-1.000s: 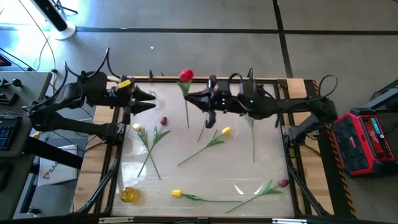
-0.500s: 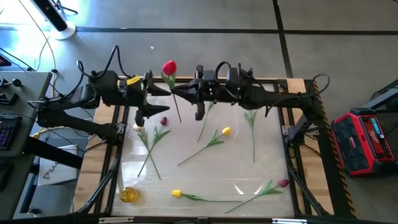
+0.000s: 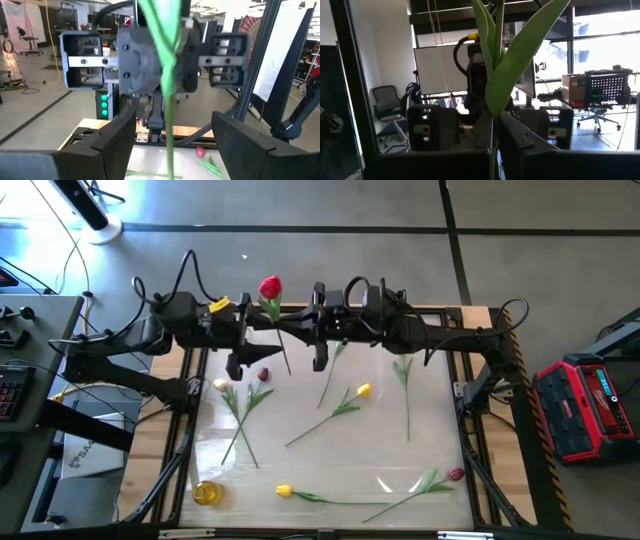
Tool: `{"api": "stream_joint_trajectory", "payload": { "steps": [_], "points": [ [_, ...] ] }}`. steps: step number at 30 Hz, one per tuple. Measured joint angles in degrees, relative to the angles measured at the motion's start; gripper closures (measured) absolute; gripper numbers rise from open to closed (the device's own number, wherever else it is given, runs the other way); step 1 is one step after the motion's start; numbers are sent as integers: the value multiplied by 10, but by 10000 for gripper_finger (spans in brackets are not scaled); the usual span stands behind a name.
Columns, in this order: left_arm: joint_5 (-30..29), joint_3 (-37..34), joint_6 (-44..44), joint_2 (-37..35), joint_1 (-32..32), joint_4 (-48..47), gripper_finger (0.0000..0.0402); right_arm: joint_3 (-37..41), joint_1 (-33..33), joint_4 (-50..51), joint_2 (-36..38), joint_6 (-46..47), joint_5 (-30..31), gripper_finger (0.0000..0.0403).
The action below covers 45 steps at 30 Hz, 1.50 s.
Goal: Sort flowers into vase by color
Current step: Put the bottom red flower into the transparent vase
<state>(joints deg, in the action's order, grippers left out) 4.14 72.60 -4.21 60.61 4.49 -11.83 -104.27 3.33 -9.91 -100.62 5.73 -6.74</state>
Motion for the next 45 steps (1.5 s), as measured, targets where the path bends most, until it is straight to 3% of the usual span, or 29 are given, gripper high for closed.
{"api": "stream_joint_trajectory", "payload": {
  "steps": [7, 19, 27, 33, 37, 45],
  "points": [
    [-11, 0, 3, 10, 0, 2, 183, 0, 0, -1, 0, 4, -4, 403],
    [-24, 0, 14, 4, 0, -1, 392, 0, 2, 6, 0, 36, -18, 397],
    [-36, 0, 18, -7, 0, -7, 399, 1, 8, 36, 7, 60, -17, 322],
    [-86, 0, 30, -45, 0, -37, 400, 1, 8, 146, 50, 63, -9, 263],
    [-119, 0, 30, -80, 0, -80, 401, 1, 2, 235, 90, 46, 12, 250],
    [-153, 0, 15, -139, 0, -135, 401, 1, -26, 396, 173, -17, 121, 250]
  ]
}}
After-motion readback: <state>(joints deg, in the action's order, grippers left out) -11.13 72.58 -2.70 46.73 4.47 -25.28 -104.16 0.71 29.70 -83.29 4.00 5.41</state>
